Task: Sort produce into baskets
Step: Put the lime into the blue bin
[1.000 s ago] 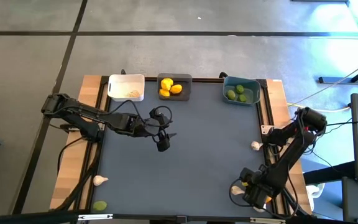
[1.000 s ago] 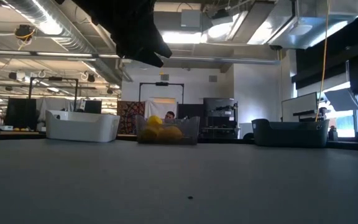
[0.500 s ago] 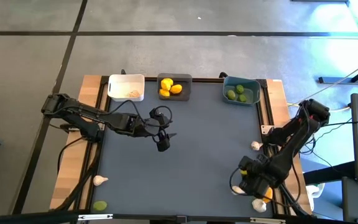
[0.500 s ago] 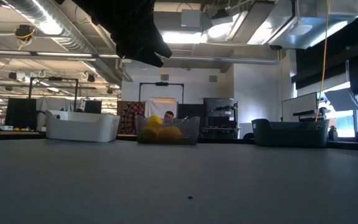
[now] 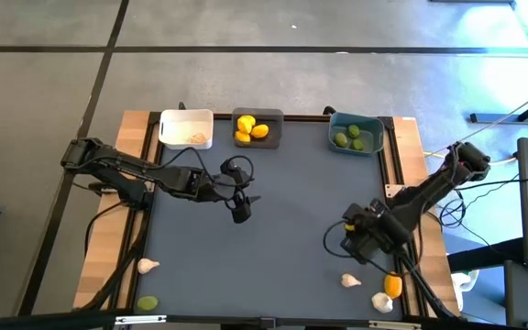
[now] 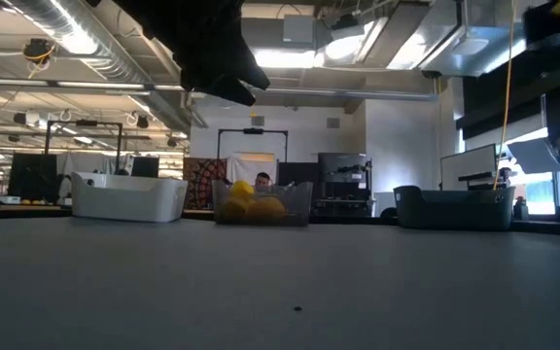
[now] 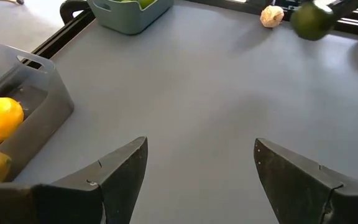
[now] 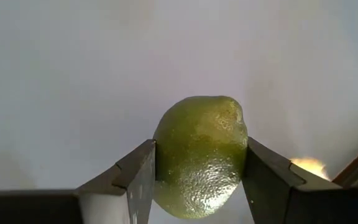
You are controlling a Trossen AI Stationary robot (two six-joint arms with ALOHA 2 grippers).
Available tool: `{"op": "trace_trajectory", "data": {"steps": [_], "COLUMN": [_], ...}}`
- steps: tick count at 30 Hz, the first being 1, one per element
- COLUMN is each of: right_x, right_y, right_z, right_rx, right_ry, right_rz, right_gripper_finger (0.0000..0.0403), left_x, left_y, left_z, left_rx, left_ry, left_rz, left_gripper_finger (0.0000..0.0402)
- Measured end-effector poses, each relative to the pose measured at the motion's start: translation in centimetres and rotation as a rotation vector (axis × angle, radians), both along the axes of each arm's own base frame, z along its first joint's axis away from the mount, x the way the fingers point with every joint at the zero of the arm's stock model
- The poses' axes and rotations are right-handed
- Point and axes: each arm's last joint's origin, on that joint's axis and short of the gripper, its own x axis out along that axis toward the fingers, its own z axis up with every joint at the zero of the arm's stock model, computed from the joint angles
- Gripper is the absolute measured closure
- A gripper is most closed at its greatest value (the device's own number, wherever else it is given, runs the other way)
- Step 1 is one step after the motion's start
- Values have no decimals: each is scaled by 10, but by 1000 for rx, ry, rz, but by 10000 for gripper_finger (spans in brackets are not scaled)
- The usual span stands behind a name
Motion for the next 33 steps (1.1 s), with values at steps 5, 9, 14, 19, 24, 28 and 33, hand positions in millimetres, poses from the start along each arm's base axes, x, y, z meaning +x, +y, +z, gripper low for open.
{"op": "trace_trajectory", "data": {"steps": [5, 9, 14, 19, 24, 28, 33], "right_x": [11, 17, 26, 34, 39, 40, 44], "right_y": [-22, -41, -63, -88, -118, -143, -176], "right_z": [1, 1, 2, 3, 5, 6, 7], "right_rx": [-101, -164, -223, -326, -413, -500, -539], "right_ry": [16, 59, 91, 114, 161, 209, 235], "right_rz": [-12, -8, -2, -17, -34, -64, -101], "right_gripper_finger": [209, 208, 208, 208, 208, 208, 208], "left_x": [0, 0, 0, 0, 0, 0, 0], "left_y": [0, 0, -1, -1, -1, -1, -1], "left_z": [0, 0, 0, 0, 0, 0, 0], "left_rx": [0, -1, -2, -6, -2, -2, -1], "left_ry": [0, 0, -1, -2, -1, 0, 0], "left_rz": [1, 1, -3, 0, -3, -3, -4], "left_gripper_finger": [112, 112, 112, 112, 112, 112, 112]}}
